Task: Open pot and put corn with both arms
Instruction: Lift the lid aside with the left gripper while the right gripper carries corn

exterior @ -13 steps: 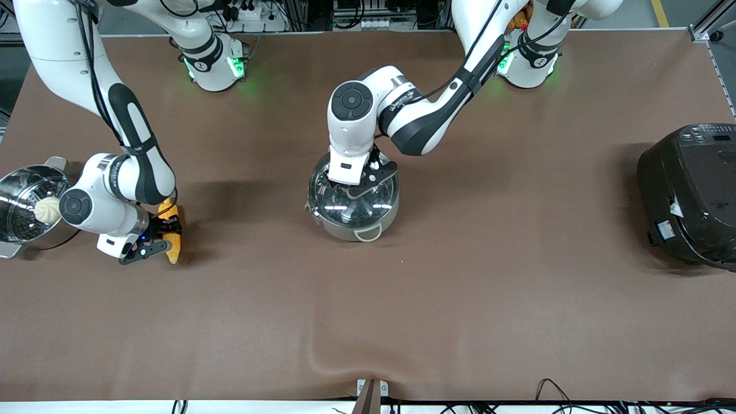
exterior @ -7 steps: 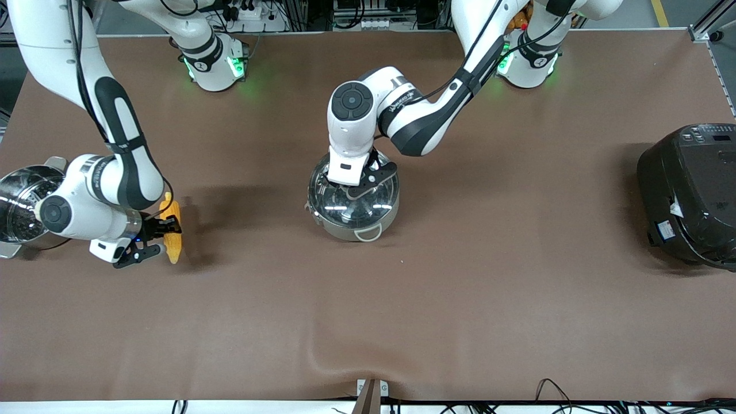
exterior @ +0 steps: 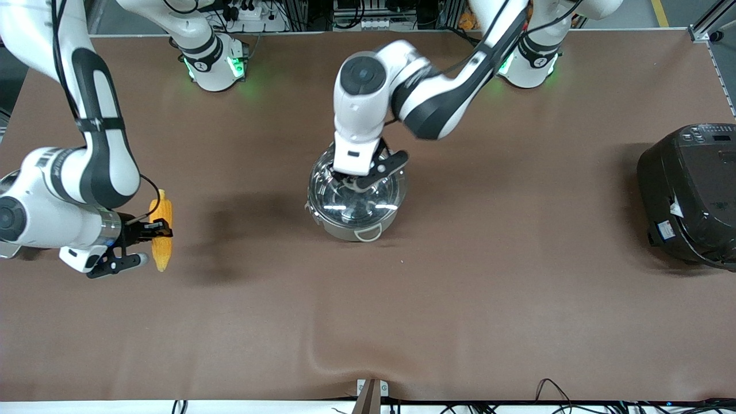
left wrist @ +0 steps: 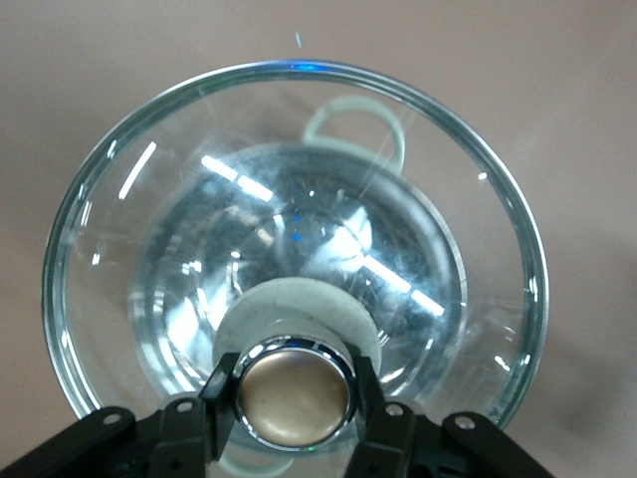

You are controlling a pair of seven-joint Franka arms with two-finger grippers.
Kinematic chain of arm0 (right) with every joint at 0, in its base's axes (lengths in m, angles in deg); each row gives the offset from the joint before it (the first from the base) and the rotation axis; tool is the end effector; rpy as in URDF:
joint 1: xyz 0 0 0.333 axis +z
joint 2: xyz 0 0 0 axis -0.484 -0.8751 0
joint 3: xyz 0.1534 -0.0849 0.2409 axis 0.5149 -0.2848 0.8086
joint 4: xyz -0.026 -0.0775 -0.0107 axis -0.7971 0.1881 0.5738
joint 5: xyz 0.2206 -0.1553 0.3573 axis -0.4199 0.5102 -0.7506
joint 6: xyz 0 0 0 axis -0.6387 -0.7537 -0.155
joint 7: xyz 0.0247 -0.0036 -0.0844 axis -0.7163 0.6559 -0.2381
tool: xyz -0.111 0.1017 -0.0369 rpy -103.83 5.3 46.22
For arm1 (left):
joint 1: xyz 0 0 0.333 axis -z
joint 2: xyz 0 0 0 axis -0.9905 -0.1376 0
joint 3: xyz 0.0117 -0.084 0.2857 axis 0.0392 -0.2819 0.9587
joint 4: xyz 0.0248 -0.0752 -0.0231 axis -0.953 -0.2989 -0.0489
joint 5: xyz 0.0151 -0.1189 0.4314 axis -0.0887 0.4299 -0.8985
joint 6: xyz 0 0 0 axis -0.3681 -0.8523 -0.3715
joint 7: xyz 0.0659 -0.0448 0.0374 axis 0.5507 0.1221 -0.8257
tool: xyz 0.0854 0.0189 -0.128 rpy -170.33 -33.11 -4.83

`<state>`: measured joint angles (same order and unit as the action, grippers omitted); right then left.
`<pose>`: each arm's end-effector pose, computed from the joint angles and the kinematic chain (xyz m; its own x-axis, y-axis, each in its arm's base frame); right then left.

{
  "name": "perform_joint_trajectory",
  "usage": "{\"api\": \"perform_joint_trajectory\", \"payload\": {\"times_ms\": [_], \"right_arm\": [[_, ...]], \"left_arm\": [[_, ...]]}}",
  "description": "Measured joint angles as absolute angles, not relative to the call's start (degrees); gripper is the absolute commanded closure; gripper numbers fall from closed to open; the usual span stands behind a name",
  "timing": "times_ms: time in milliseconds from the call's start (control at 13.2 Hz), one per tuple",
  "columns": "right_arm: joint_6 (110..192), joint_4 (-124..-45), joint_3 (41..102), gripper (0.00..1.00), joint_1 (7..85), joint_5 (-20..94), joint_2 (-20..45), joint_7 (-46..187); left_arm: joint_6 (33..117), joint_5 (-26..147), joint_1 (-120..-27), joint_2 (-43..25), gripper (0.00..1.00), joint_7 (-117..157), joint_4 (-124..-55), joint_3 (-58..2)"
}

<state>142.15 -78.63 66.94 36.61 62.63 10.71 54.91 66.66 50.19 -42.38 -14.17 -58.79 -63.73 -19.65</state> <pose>0.6848 -0.0009 0.2652 0.9557 0.2524 -0.1516 0.2285 -0.9605 -0.1591 0.5186 -0.5686 0.3773 0.7957 0.6028 -0.0591 0.6056 -0.7908 0.0886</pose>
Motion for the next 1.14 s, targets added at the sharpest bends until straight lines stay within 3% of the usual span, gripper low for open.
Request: {"api": "perform_joint_trajectory", "payload": {"times_ms": [303, 606, 909, 1136], "right_arm": [[129.2, -70.7, 67.1, 0.85, 39.8, 62.6, 13.7, 65.4], [125.7, -66.2, 70.3, 0.84, 47.0, 62.5, 14.4, 83.6], [126.1, -66.0, 71.0, 0.84, 56.8, 63.2, 14.4, 96.5], [129.9, -66.4, 71.1, 0.84, 62.2, 64.4, 14.0, 103.5]], "left_arm": [[56.9, 50.5, -53.7, -4.7, 1.0, -48.5, -65.9, -19.5], [56.2, 51.9, -67.9, -0.7, 1.0, -24.8, -76.2, -19.5], [68.5, 52.1, -79.0, 3.3, 1.0, -8.7, -93.5, -19.6], [77.9, 52.1, -81.7, 5.3, 1.0, -5.5, -105.6, -19.6]]}}
